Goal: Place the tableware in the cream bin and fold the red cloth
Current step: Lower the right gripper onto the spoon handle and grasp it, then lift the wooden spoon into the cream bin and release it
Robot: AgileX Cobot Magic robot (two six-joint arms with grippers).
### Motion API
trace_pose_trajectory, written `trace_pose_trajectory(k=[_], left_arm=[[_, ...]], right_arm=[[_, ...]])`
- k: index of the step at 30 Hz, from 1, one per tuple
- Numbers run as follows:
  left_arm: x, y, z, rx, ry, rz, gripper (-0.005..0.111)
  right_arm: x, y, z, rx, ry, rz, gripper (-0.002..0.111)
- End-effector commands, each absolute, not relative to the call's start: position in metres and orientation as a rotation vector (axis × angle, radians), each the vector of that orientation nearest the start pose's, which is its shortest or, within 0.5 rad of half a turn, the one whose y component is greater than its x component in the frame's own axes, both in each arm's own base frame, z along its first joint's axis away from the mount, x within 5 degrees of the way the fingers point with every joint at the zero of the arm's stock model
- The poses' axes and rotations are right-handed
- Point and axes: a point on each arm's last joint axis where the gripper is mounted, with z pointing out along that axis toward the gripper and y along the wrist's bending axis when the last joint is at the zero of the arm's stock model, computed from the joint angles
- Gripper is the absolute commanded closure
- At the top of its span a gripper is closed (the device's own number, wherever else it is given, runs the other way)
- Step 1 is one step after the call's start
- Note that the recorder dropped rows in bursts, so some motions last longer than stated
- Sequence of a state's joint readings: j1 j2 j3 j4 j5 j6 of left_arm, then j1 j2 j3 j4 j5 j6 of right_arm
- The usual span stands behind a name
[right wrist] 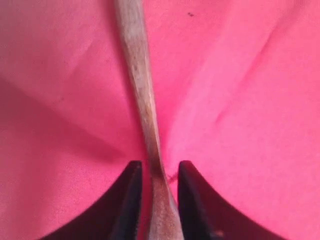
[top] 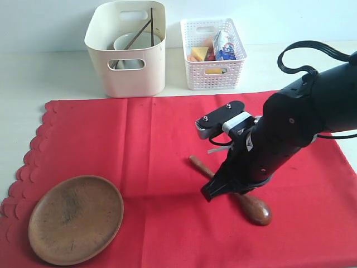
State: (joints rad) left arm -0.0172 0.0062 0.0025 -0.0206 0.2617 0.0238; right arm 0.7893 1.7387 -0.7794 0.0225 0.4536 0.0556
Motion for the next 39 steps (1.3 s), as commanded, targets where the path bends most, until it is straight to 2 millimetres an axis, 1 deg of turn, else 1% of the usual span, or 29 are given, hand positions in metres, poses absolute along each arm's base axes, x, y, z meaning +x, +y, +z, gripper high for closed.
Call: trace_pose_trajectory(k=[1,3,8,10,12,14,15,16,21,23,26,28,31,35,39], left_arm=[[0.055,-0.002,0.19,0.026,1.739,-0.018,0.104],[0.055,-0.002,0.19,0.026,1.739,-0.018,0.104],[0.055,-0.002,0.19,0.026,1.739,-0.018,0.104],[0.055,-0.002,0.19,0.026,1.739,-0.018,0.104],[0.055,-0.002,0.19,0.026,1.739,-0.018,0.104],[0.055,-0.002,0.19,0.026,1.739,-0.018,0.104],[0.055,-0.002,0.19,0.026,1.739,-0.018,0.104],[0.055,-0.002,0.19,0.026,1.739,-0.018,0.104],[0.055,-0.002,0.19,0.026,1.739,-0.018,0.104],[0.055,-0.002,0.19,0.026,1.739,-0.018,0.104],[0.055,-0.002,0.19,0.026,1.739,-0.018,0.104],[0.055,-0.002,0.19,0.026,1.739,-0.018,0.104],[0.055,-0.002,0.19,0.026,1.739,-0.018,0.104],[0.055,-0.002,0.19,0.026,1.739,-0.018,0.104],[0.055,-0.002,0.19,0.026,1.739,-0.018,0.104]], right_arm=[[0.201,0.204,0.13,-1.012,2.716,0.179,0.066],[0.201,0.204,0.126,-1.016,2.727,0.172,0.065],[0.201,0.204,0.104,-1.046,2.79,0.128,0.065],[0.201,0.204,0.102,-1.057,2.792,0.122,0.07],[0.201,0.204,0.104,-1.06,2.784,0.123,0.08],[0.201,0.204,0.11,-1.053,2.767,0.134,0.093],[0.201,0.204,0.113,-1.049,2.756,0.141,0.097],[0.201,0.204,0.12,-1.042,2.736,0.154,0.108],[0.201,0.203,0.141,-1.041,2.664,0.177,0.108],[0.203,0.203,0.155,-1.045,2.584,0.194,0.108],[0.207,0.208,0.17,-1.002,2.469,0.257,0.108],[0.214,0.215,0.182,-0.975,2.401,0.292,0.108],[0.229,0.23,0.204,-0.891,2.219,0.389,0.108],[0.241,0.243,0.221,-0.842,2.102,0.441,0.108],[0.258,0.261,0.232,-0.801,1.976,0.488,0.108]])
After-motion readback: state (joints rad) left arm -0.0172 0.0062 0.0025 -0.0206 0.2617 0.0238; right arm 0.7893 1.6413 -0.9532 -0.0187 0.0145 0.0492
